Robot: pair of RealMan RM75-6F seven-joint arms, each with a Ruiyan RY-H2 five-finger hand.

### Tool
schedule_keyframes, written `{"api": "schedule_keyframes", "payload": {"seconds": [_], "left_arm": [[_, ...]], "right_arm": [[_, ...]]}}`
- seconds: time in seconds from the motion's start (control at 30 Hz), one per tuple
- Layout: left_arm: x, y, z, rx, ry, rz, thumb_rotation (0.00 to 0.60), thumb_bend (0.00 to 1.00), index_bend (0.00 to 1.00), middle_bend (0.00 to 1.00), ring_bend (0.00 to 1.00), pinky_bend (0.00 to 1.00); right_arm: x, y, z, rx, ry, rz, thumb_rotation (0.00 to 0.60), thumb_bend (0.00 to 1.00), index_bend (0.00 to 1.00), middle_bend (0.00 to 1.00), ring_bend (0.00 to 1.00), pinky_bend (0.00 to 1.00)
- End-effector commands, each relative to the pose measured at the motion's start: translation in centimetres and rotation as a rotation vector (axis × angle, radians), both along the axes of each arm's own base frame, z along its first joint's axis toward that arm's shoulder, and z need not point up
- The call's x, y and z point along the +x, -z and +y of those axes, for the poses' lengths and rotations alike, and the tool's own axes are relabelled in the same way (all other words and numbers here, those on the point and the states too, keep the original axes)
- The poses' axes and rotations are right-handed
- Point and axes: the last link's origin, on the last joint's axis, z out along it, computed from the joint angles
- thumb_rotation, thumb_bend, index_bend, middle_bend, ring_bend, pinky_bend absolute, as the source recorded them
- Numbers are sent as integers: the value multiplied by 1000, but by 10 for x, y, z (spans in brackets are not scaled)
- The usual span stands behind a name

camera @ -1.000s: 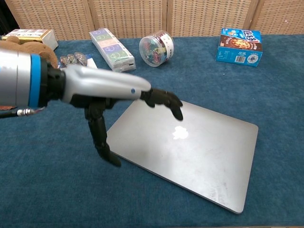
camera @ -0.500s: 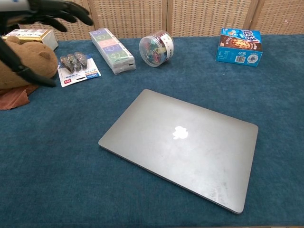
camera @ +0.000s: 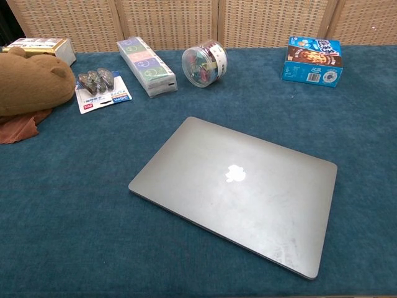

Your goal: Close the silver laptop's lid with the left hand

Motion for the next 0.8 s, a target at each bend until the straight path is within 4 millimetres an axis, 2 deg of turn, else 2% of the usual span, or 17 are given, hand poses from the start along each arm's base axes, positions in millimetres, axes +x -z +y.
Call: {"api": "schedule_keyframes", "payload": {"seconds": [0.03, 0.17, 0.33, 0.8], "left_arm": [[-11, -3, -25, 45, -54, -44, 600, 121, 224, 55, 100, 109], [-18, -4, -39, 97, -77, -56, 600, 121, 226, 56, 101, 108], [-29, -7, -48, 146, -105, -80, 600, 122, 226, 56, 101, 109], [-20, -14, -57, 179, -81, -140, 600, 122, 227, 56, 103, 108]], "right_arm": [[3, 4, -5, 14, -17, 1, 600, 191, 0, 0, 0, 0], [5, 7, -8, 28, -30, 1, 600, 192, 0, 0, 0, 0], [7, 11, -14, 40, -35, 6, 600, 192, 0, 0, 0, 0], [15, 19, -17, 70, -67, 21, 600, 191, 0, 0, 0, 0]]}}
